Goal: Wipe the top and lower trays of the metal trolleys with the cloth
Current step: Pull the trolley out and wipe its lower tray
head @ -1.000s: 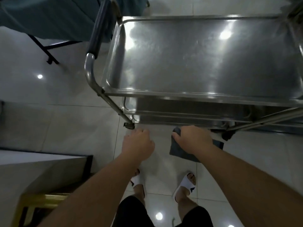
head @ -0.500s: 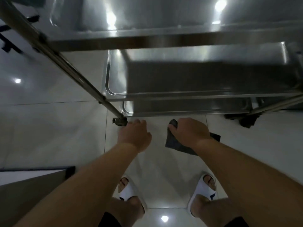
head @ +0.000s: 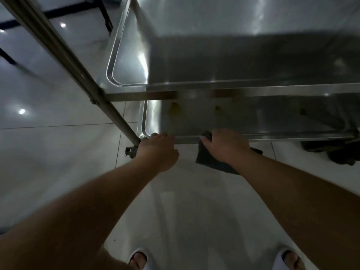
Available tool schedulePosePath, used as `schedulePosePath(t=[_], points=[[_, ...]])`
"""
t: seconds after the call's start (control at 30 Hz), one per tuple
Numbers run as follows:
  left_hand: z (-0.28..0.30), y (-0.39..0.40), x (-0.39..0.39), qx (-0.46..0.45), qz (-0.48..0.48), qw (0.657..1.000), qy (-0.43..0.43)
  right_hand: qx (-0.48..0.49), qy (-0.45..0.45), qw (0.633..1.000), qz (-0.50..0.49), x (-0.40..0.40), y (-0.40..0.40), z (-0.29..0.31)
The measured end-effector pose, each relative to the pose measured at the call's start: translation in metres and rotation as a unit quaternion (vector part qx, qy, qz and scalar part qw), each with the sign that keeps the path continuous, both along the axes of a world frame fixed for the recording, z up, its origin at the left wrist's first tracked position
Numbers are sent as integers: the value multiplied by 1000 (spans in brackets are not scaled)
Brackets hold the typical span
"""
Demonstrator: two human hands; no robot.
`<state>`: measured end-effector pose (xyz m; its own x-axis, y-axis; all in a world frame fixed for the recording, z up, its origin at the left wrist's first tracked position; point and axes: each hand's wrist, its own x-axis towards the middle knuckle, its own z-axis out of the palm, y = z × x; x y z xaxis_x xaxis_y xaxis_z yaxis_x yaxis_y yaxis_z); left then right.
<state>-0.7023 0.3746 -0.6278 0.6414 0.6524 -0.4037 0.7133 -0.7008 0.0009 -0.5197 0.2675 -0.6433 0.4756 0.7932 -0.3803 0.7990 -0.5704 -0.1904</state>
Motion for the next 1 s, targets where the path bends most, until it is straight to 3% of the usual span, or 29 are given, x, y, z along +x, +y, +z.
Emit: schedulePosePath(t=[0.4,0.67,1.0], points=[[-49,35,-22,37,-7,999,-28,188,25,980,-65,8,60,-64],[-84,54,-65,-81,140,984,-72,238,42,968,-70,12,91,-90],[-93,115,-107,-118,238,956,-122,325,132,912,-214,0,145,-84]])
